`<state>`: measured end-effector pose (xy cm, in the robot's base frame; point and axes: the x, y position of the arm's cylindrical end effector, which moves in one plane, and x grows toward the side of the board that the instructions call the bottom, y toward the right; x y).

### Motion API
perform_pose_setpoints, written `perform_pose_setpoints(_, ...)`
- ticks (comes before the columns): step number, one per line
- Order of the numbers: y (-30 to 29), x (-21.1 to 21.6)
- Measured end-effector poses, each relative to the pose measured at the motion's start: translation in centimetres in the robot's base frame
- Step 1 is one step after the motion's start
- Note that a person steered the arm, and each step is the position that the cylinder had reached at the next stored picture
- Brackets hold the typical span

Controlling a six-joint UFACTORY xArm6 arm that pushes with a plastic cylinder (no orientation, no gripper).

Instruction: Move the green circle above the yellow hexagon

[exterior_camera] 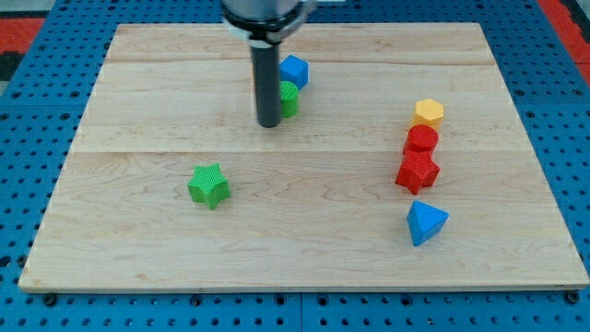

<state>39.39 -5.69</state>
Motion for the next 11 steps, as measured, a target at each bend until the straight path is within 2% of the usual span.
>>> perform_pose_setpoints(1,-2.3,-2.1)
perform_pose_setpoints(3,14.1,-3.9)
perform_pose_setpoints(4,8.9,-4.1)
perform_pose_setpoints(6,14.8,-6.6)
perform_pose_setpoints(9,20.1,-6.6)
perform_pose_setpoints(10,17.3,-5.6)
perform_pose_setpoints(11,10.1,-3.3)
